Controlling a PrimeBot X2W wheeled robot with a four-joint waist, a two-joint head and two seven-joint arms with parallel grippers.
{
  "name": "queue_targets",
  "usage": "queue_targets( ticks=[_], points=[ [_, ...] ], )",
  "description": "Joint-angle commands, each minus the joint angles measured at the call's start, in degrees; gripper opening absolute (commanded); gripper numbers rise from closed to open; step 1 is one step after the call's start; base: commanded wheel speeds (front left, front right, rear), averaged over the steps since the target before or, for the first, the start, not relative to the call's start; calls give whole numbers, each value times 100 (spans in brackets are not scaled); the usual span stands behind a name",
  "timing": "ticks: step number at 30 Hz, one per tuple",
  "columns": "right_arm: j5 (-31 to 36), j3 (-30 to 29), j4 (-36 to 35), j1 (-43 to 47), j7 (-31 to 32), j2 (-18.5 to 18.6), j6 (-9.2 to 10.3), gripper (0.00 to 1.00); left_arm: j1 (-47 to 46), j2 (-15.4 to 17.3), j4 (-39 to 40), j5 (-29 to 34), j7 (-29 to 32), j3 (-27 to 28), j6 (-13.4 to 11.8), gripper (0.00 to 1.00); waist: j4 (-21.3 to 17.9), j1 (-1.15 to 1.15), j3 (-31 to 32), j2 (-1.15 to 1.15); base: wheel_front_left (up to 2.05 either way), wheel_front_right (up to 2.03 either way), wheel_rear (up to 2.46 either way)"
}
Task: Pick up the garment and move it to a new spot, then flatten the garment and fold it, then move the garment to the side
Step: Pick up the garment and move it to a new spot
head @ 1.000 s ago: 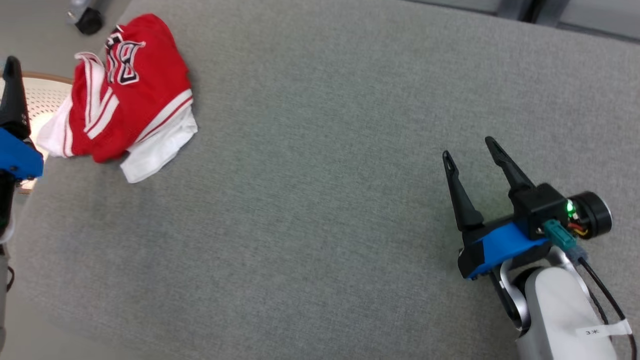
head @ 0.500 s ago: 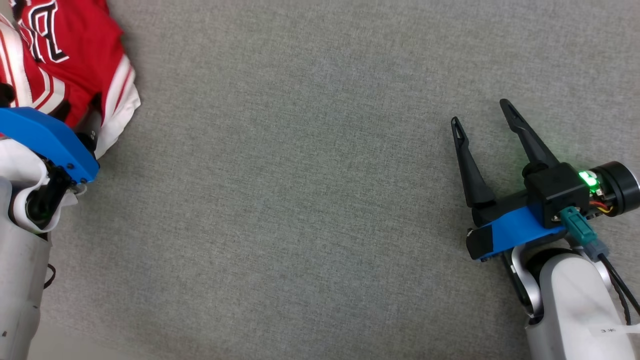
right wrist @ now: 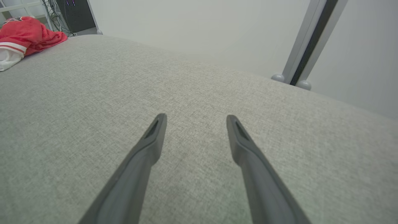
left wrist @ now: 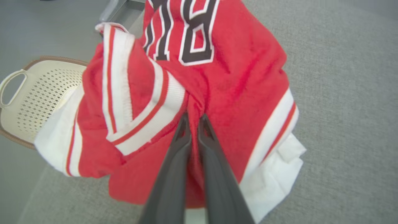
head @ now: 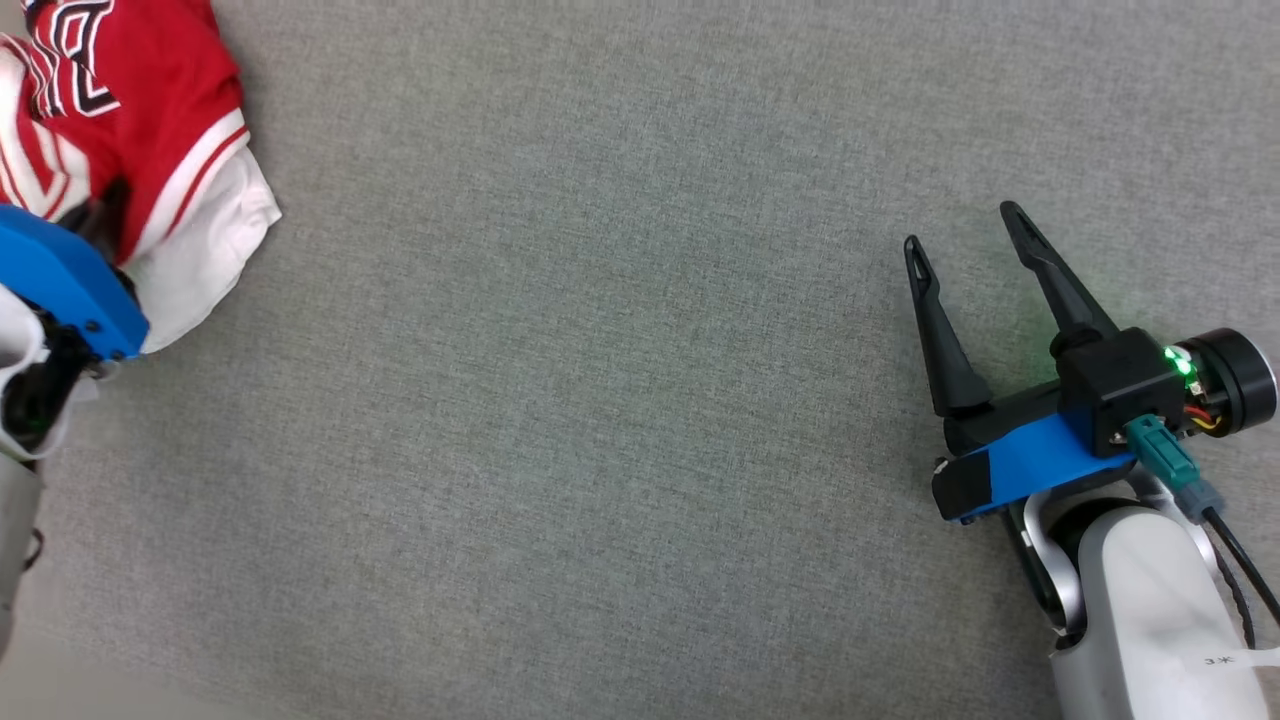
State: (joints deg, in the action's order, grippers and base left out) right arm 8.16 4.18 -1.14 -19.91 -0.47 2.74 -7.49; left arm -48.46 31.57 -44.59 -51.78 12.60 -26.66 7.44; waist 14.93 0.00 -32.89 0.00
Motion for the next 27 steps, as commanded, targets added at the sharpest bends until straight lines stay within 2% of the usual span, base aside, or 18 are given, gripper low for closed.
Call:
queue_targets(
  ticks=[1, 10, 17, 23, 27],
  points=[
    [-81, -8, 61, -48, -69, 29, 0, 100, -146, 147, -32, 52, -153, -105, 7, 0, -29, 0, 91, 0, 0, 0, 0],
    [-361, -42, 416, 29, -344, 29, 0, 100, -352, 611, 63, 165, -593, -503, 7, 0, -160, 0, 579, 0, 0, 0, 0],
    [-871, -94, 1008, 208, -777, 27, 0, 100, -731, 1142, 574, 387, -698, -987, 7, 0, -603, 0, 1403, 0, 0, 0, 0],
    [-1114, -229, 1412, 406, -1043, 24, 0, 100, -992, 1302, 1228, 558, -555, -1291, 7, 0, -986, 0, 1933, 0, 0, 0, 0],
    [-1273, -372, 1669, 567, -1198, 24, 0, 100, -1127, 1209, 1934, 636, -390, -1449, -14, 0, -1299, 0, 2246, 0, 0, 0, 0]
  ],
)
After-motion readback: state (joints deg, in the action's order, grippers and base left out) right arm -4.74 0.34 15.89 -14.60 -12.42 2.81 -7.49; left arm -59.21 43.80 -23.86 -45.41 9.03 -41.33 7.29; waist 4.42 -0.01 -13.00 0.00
